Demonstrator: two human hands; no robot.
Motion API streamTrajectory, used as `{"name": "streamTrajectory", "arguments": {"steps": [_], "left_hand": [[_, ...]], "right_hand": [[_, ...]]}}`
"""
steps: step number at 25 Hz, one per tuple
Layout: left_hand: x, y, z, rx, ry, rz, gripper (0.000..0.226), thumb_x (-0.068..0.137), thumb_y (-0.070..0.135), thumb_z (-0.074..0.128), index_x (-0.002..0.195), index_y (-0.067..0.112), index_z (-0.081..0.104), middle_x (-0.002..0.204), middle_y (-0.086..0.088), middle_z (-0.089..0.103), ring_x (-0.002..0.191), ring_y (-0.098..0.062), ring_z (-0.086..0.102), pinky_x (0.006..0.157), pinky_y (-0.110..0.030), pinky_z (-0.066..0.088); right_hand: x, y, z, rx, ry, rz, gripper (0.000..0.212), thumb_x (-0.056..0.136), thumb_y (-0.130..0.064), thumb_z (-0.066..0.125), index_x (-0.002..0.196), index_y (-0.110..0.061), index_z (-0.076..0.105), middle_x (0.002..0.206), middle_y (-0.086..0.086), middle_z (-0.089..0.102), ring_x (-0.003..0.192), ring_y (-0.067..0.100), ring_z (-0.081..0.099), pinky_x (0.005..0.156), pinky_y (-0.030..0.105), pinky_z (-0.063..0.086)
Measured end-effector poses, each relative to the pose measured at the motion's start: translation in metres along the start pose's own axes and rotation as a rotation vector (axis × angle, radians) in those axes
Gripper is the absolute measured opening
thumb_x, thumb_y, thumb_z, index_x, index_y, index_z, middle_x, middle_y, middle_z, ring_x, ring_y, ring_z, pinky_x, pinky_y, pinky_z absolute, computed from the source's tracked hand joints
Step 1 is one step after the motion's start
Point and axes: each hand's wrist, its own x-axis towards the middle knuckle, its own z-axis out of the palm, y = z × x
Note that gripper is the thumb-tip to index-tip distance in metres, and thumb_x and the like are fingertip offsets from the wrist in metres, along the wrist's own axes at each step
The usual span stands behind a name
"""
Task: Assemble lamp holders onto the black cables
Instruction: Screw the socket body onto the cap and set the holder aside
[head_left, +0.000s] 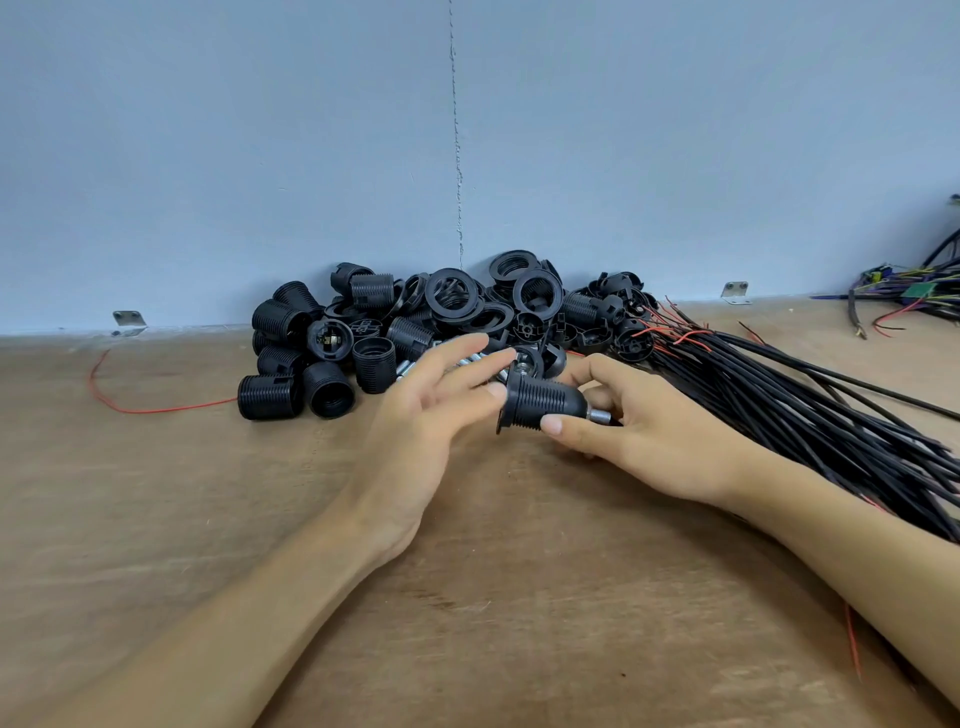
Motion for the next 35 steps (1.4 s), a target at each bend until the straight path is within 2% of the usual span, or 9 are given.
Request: {"name": "streamTrajectory", "arguments": {"steps": [4,10,14,16,20,25,28,32,35], "left_hand": [[0.002,0.002,-0.005,-0.032,0.180,0.090,0.021,0.092,0.035,0.059,0.092,0.023,0.077,0.075,-0.009,0.075,0.102,-0.016,0.073,0.095,-0.040,0.046],[0.002,-0.005,0.002,-0.036,-0.017,-0.066,0.041,0.097,0.051,0.047,0.125,0.027,0.066,0.126,0.007,0.072,0.129,-0.003,0.058,0.114,-0.038,0.035],[0.006,0.001,-0.009,-0.122,0.228,-0.015,0.047,0.108,0.038,0.036,0.096,0.010,0.072,0.070,-0.012,0.073,0.096,-0.018,0.074,0.091,-0.037,0.047],[0.007,0.000,-0.010,-0.089,0.234,-0.037,0.043,0.108,0.037,0.036,0.105,0.013,0.071,0.081,-0.008,0.076,0.095,-0.016,0.073,0.089,-0.040,0.049],[0.004,-0.008,0.002,-0.019,-0.034,-0.070,0.046,0.102,0.053,0.037,0.134,0.030,0.060,0.128,0.011,0.071,0.131,-0.003,0.055,0.115,-0.039,0.035],[0.007,0.001,-0.010,-0.091,0.255,-0.021,0.046,0.108,0.037,0.038,0.094,0.012,0.073,0.057,-0.006,0.064,0.087,-0.019,0.075,0.087,-0.038,0.049],[0.005,-0.001,-0.005,-0.044,0.197,-0.043,0.038,0.107,0.037,0.041,0.107,0.016,0.072,0.087,-0.004,0.078,0.096,-0.014,0.073,0.087,-0.038,0.051],[0.002,-0.007,0.006,0.009,-0.039,-0.070,0.043,0.102,0.051,0.037,0.129,0.032,0.064,0.125,0.012,0.072,0.127,0.001,0.058,0.113,-0.037,0.036],[0.006,0.001,-0.006,0.010,0.157,0.024,0.051,0.108,0.042,0.033,0.095,0.021,0.078,0.070,-0.006,0.073,0.103,-0.013,0.072,0.104,-0.041,0.042]], "right_hand": [[0.001,0.002,-0.001,0.045,0.056,0.034,0.025,0.086,-0.046,0.070,0.101,-0.028,0.059,0.084,0.000,0.072,0.078,0.014,0.064,0.090,0.050,0.053],[0.000,0.002,-0.001,0.021,-0.012,0.014,0.023,0.088,-0.045,0.069,0.101,-0.030,0.058,0.076,-0.006,0.070,0.074,0.007,0.061,0.085,0.041,0.050],[0.002,0.001,-0.002,0.056,0.020,0.035,0.024,0.087,-0.044,0.070,0.100,-0.028,0.058,0.081,0.000,0.072,0.074,0.012,0.065,0.088,0.048,0.054],[0.001,0.002,-0.002,0.029,0.017,0.034,0.025,0.087,-0.046,0.070,0.101,-0.029,0.058,0.083,0.000,0.072,0.078,0.013,0.064,0.090,0.047,0.053],[0.000,0.002,-0.002,0.015,-0.007,0.028,0.025,0.087,-0.045,0.071,0.102,-0.030,0.059,0.082,-0.005,0.072,0.080,0.007,0.063,0.085,0.034,0.049],[0.001,0.003,-0.001,0.029,0.038,0.025,0.022,0.091,-0.043,0.068,0.103,-0.027,0.059,0.082,0.001,0.074,0.074,0.009,0.065,0.086,0.041,0.054],[0.000,0.002,-0.002,-0.014,0.021,0.021,0.023,0.089,-0.046,0.067,0.102,-0.028,0.060,0.083,0.001,0.074,0.083,0.013,0.065,0.089,0.042,0.052],[-0.001,0.002,-0.002,-0.033,-0.005,0.014,0.025,0.088,-0.044,0.070,0.105,-0.028,0.061,0.085,-0.005,0.074,0.087,0.009,0.066,0.087,0.034,0.049],[0.000,0.002,-0.001,-0.082,0.013,-0.003,0.031,0.088,-0.045,0.069,0.111,-0.025,0.063,0.091,-0.005,0.073,0.091,0.009,0.066,0.091,0.036,0.051]]}}
